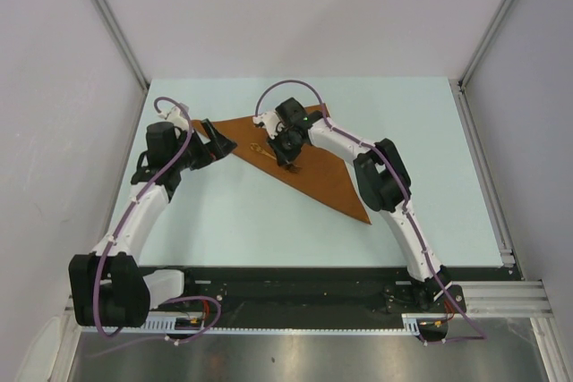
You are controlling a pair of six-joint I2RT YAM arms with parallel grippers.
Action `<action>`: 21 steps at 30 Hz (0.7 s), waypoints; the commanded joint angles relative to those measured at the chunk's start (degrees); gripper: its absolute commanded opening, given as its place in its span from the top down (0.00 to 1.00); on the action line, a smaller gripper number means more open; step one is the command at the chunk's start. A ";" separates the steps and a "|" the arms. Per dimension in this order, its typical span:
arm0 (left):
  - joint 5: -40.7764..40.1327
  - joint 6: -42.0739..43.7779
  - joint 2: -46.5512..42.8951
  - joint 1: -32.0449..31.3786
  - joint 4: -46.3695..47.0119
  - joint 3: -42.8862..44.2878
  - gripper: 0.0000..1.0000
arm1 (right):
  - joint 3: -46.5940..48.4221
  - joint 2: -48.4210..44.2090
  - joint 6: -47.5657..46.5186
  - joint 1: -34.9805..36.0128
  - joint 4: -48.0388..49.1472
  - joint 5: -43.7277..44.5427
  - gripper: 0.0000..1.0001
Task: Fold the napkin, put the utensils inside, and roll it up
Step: Place the utensil onto the napkin
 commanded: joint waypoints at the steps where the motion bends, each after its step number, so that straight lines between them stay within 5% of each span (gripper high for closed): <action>1: 1.69 0.51 0.08 0.56 1.15 0.78 0.00 | 2.17 1.69 -1.47 -0.42 -2.49 0.70 0.88; 9: 2.13 0.34 -0.27 0.64 1.24 0.70 0.00 | 0.68 -1.99 -0.41 -0.69 -0.91 1.58 0.50; 14: 2.48 0.34 -1.06 0.73 1.24 0.61 0.00 | -0.90 -7.87 2.21 -1.48 -2.05 1.93 0.45; 21: 2.84 1.04 -2.91 0.73 1.15 0.87 0.00 | -26.09 -34.31 22.12 -2.36 3.92 10.27 0.39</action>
